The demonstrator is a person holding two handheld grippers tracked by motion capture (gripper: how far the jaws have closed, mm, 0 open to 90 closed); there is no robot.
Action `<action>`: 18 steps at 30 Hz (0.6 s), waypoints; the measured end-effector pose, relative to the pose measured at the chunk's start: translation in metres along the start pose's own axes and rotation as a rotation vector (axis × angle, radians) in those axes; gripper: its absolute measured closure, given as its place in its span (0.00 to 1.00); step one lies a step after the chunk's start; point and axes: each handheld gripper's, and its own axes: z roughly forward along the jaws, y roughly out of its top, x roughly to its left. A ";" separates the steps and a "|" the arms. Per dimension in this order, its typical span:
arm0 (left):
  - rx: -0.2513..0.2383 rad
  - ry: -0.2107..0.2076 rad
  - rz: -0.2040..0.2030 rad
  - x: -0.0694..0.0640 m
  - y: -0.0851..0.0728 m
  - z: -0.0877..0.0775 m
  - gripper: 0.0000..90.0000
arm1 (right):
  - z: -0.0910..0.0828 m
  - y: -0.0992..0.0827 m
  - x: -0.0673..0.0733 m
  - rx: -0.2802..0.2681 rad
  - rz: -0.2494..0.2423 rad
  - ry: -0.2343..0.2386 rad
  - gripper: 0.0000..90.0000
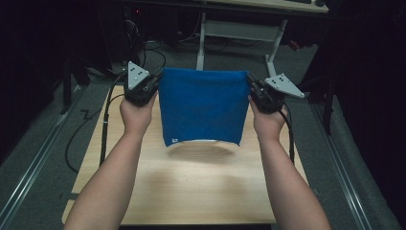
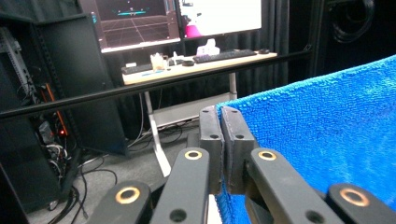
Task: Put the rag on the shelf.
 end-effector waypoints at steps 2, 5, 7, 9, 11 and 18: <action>0.009 0.010 0.010 0.001 -0.001 0.005 0.98 | 0.006 -0.001 -0.001 0.007 -0.004 -0.008 0.97; 0.009 0.019 0.011 0.004 -0.002 0.009 0.98 | 0.015 -0.002 -0.002 0.019 -0.015 -0.015 0.97; 0.015 0.020 0.007 0.006 -0.001 0.013 0.98 | 0.021 -0.002 -0.002 0.028 -0.027 -0.023 0.97; 0.021 0.027 0.017 0.007 0.000 0.017 0.98 | 0.026 -0.002 -0.002 0.035 -0.034 -0.035 0.97; 0.028 0.025 0.017 0.008 -0.001 0.020 0.98 | 0.033 -0.002 -0.003 0.046 -0.037 -0.045 0.97; 0.078 0.018 0.008 0.012 -0.013 0.029 0.98 | 0.047 -0.012 -0.007 0.095 -0.038 -0.042 0.97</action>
